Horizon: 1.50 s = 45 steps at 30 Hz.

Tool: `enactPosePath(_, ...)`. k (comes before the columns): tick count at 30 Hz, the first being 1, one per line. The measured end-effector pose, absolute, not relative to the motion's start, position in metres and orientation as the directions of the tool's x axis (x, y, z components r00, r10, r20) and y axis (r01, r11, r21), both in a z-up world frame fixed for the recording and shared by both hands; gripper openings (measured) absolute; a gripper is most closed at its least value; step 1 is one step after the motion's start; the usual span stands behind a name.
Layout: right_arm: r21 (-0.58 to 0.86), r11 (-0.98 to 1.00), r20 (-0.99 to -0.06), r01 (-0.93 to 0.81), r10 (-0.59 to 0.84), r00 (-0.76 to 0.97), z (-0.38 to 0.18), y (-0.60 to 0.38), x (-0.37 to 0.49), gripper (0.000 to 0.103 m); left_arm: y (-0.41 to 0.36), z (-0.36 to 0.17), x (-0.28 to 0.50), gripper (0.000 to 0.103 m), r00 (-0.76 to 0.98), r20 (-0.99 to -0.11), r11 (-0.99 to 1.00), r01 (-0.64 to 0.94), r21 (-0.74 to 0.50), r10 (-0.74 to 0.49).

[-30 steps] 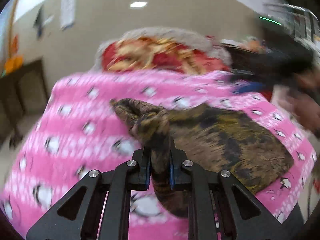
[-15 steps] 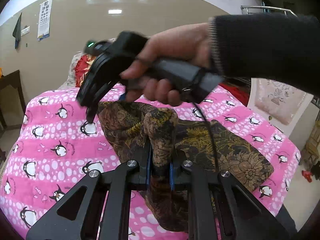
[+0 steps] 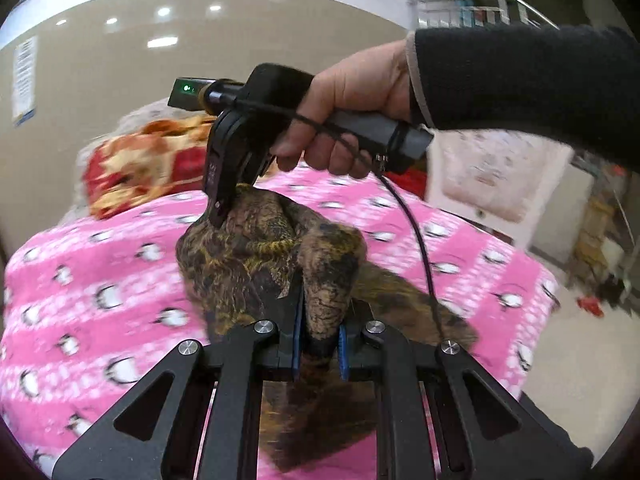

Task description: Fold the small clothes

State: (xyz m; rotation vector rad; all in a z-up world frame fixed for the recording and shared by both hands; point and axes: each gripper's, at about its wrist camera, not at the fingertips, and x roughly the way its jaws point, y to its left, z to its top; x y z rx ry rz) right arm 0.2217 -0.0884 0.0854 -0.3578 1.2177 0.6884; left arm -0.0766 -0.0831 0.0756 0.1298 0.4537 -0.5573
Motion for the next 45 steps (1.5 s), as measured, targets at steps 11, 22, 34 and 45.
enactPosePath(11, 0.232, 0.914, -0.947, -0.334, 0.290, 0.136, -0.038, -0.241, 0.210, 0.029, -0.201, 0.000, -0.072, 0.008, 0.561, -0.662, 0.720, 0.693, 0.046, -0.498)
enactPosePath(22, 0.328, 0.922, -0.832, -0.204, 0.384, 0.401, 0.027, -0.295, 0.153, 0.044, -0.213, -0.011, -0.078, 0.012, 0.502, -0.716, 0.714, 0.700, 0.008, -0.485)
enactPosePath(34, 0.251, 0.748, -0.708, -0.615, 0.575, 0.411, 0.026, -0.228, 0.006, 0.044, -0.081, 0.026, -0.064, 0.016, 0.629, -0.681, 0.915, 0.368, -0.163, -0.374)
enactPosePath(45, 0.243, 0.814, -0.739, -0.528, 0.508, 0.443, -0.026, -0.240, -0.016, 0.045, -0.067, 0.017, -0.018, 0.017, 0.553, -0.723, 0.910, 0.265, -0.317, -0.413)
